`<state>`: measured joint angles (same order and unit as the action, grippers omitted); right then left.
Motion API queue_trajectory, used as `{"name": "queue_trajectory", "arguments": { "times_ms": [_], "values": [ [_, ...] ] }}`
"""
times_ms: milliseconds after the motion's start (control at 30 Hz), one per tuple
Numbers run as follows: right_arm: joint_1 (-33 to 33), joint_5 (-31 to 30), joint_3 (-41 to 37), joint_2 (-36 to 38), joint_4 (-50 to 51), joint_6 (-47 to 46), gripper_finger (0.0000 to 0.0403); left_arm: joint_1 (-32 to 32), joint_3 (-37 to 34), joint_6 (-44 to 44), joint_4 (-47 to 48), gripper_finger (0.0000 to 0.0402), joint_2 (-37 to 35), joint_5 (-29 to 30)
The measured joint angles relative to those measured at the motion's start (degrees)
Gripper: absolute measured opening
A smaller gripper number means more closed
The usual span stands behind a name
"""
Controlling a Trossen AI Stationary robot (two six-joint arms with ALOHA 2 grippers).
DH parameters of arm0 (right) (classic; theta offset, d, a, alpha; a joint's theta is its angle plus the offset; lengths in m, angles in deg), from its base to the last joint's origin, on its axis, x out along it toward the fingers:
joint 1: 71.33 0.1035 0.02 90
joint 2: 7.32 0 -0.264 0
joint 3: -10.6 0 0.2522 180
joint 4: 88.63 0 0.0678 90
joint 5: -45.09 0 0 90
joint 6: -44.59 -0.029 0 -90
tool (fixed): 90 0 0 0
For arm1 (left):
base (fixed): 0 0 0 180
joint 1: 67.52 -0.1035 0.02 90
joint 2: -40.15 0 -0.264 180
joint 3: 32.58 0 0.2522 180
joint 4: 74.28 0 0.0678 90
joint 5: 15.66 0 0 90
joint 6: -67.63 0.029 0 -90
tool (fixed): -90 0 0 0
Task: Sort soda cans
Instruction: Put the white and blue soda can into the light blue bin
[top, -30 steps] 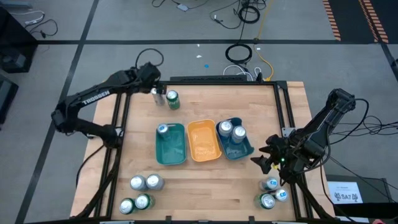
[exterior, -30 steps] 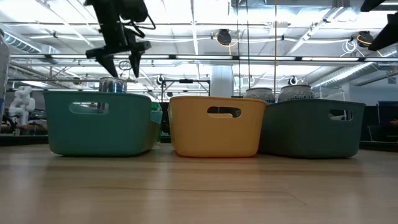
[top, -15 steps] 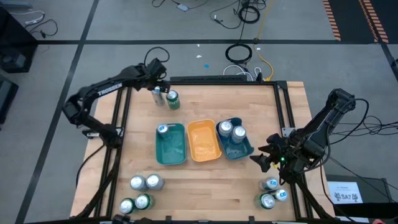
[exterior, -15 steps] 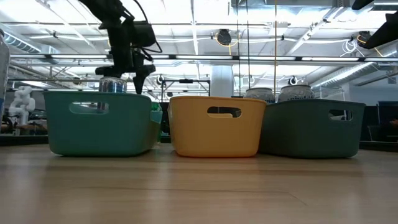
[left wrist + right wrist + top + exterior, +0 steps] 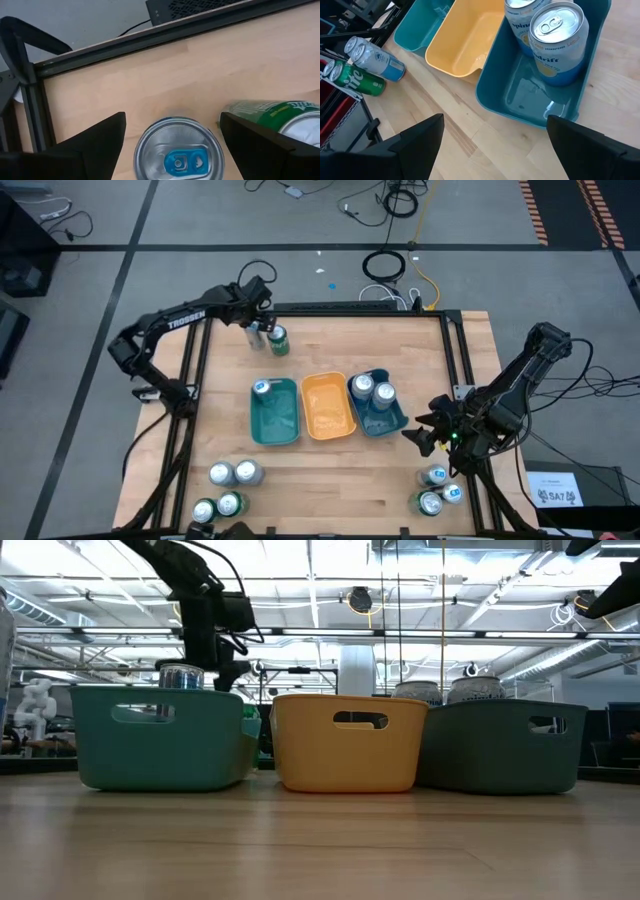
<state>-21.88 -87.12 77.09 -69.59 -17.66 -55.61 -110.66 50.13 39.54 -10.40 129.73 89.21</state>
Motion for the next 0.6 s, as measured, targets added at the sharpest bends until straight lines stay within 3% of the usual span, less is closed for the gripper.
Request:
{"name": "queue_trajectory", "arguments": {
  "times_ms": [433, 600],
  "values": [
    [0.0, 0.0, 0.0, 0.02, 0.03, -0.94, 0.0345, 0.0, 0.0, -3.03, 4.94, 0.0333, 1.42, -2.42],
    [0.0, 0.01, 0.0, 0.01, 0.04, -0.77, 0.0345, 0.02, 0.0, -3.13, 5.01, 0.0311, 1.42, -2.43]
  ]
}}
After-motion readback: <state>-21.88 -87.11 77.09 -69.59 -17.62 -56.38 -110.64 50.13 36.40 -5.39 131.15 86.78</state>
